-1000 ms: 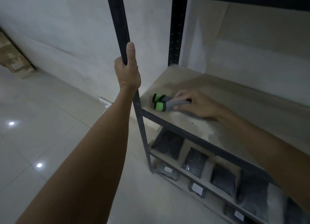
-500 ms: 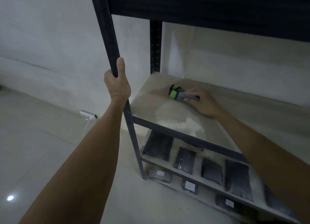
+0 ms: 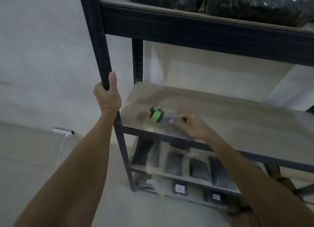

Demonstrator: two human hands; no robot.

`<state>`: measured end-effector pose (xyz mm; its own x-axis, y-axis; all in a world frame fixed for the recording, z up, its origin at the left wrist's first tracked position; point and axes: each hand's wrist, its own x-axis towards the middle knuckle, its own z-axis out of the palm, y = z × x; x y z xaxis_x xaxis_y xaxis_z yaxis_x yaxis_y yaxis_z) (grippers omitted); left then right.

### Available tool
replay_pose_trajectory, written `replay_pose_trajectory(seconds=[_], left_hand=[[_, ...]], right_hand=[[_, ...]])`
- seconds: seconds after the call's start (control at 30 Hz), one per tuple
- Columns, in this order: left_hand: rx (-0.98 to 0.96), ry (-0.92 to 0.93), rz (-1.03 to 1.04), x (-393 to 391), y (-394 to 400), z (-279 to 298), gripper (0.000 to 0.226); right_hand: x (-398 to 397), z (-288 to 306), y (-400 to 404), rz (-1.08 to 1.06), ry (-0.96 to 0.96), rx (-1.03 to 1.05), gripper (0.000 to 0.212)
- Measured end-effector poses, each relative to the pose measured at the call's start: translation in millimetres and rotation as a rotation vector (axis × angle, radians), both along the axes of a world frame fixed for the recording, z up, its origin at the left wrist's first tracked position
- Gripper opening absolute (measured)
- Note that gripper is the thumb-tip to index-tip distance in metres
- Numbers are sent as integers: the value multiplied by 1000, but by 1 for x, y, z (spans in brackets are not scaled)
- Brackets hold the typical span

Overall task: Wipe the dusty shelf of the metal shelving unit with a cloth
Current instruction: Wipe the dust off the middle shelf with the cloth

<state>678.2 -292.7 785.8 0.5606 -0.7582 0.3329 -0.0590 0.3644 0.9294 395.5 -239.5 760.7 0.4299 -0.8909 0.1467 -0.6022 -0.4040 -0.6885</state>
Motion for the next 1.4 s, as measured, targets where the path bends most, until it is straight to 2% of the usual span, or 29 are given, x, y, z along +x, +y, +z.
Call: replay_pose_trajectory(seconds=[0.1, 0.2, 0.23, 0.3, 0.43, 0.57, 0.7, 0.73, 0.83, 0.87, 0.97, 1.1, 1.2, 1.3, 1.37, 1.4], left_hand=[[-4, 4, 4, 0, 1, 0, 56], [7, -15, 13, 0, 1, 0, 58], [10, -16, 16, 1, 1, -1, 58], [5, -17, 18, 0, 1, -1, 58], [6, 8, 24, -2, 1, 1, 58], [5, 3, 19, -1, -1, -1, 60], [7, -23, 31, -2, -1, 0, 60], [6, -26, 30, -2, 0, 0, 59], [2, -5, 24, -2, 0, 0, 58], [-2, 3, 23, -2, 0, 0, 57], [-7, 20, 24, -3, 1, 2, 54], [6, 17, 52, -5, 4, 4, 52], [15, 6, 62, -4, 4, 5, 54], [17, 7, 61, -4, 4, 5, 54], [23, 6, 56, -5, 3, 6, 54], [24, 7, 53, -6, 3, 6, 54]], right_hand=[[-34, 9, -34, -225, 104, -79, 24], [-60, -20, -49, -374, 141, -62, 61], [-64, -35, -48, -380, 188, -71, 60], [-57, -46, -33, -353, 220, -68, 37], [-18, -34, 12, -180, 143, -96, 33], [10, -29, 47, -17, 88, -32, 23], [-6, -9, 9, -109, 45, -60, 7], [-14, -5, -7, -165, 75, -61, 12], [-26, -16, -54, -302, 197, -87, 69], [-21, -24, -62, -322, 260, -69, 77], [8, -40, -58, -361, 453, -60, 60], [42, -38, -37, -171, 486, -123, 51], [56, -29, -11, 132, 390, -96, 43], [58, -13, -12, 394, 323, -12, 14], [60, 1, -37, 362, 292, -5, 25], [63, 8, -51, 307, 278, -8, 23]])
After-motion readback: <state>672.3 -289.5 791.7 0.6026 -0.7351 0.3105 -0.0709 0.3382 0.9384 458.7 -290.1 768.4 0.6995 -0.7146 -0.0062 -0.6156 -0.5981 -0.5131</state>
